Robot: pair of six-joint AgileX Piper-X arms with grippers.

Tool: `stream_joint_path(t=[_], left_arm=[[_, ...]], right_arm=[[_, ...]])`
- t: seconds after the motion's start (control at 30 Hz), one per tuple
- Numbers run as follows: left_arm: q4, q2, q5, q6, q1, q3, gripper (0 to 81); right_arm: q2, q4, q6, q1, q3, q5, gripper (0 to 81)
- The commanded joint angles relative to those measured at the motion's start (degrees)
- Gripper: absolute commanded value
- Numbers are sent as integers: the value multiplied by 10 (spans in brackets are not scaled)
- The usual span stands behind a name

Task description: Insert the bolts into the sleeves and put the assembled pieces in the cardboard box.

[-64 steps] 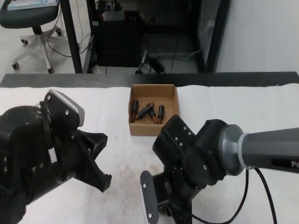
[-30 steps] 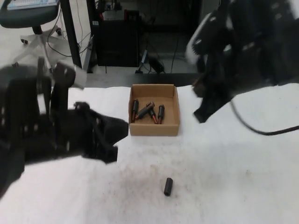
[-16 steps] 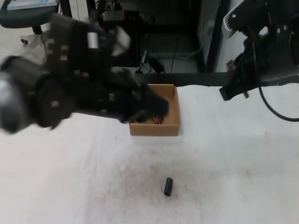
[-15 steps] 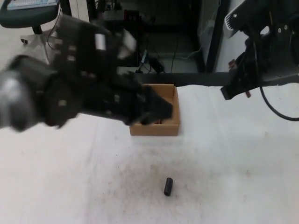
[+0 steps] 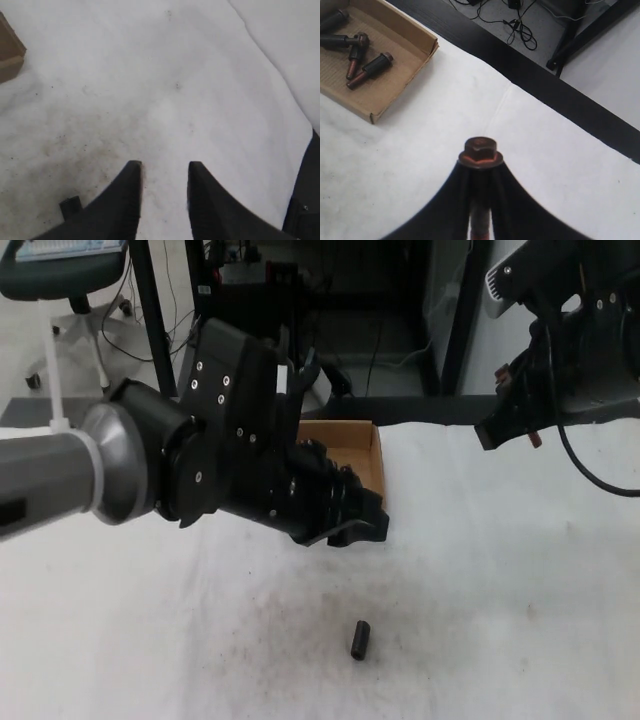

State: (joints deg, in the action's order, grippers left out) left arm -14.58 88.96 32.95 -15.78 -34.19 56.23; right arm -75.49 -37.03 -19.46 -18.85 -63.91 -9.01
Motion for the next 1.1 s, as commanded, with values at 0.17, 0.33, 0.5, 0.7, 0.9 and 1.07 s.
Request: stream_joint_path(t=[0.17,0.33,0.5,0.7,0.9,1.07], left_arm=[[-2,18,-25,-2,-2,6,287],[-59,67,-27,-2,-2,45,143],[-201,140,-3,3,-15,145,185],[-346,211,-77,3,-43,258,366],[-481,244,-206,29,-48,306,368],[-536,257,-239,26,-48,306,368]], right_arm=[[7,5,4,2,-5,-1,18],[7,5,4,2,-5,-1,18],[7,5,4,2,-5,-1,18],[7,5,20,2,-5,-1,18],[7,5,20,2,-5,-1,18],[7,5,40,2,-5,-1,18]])
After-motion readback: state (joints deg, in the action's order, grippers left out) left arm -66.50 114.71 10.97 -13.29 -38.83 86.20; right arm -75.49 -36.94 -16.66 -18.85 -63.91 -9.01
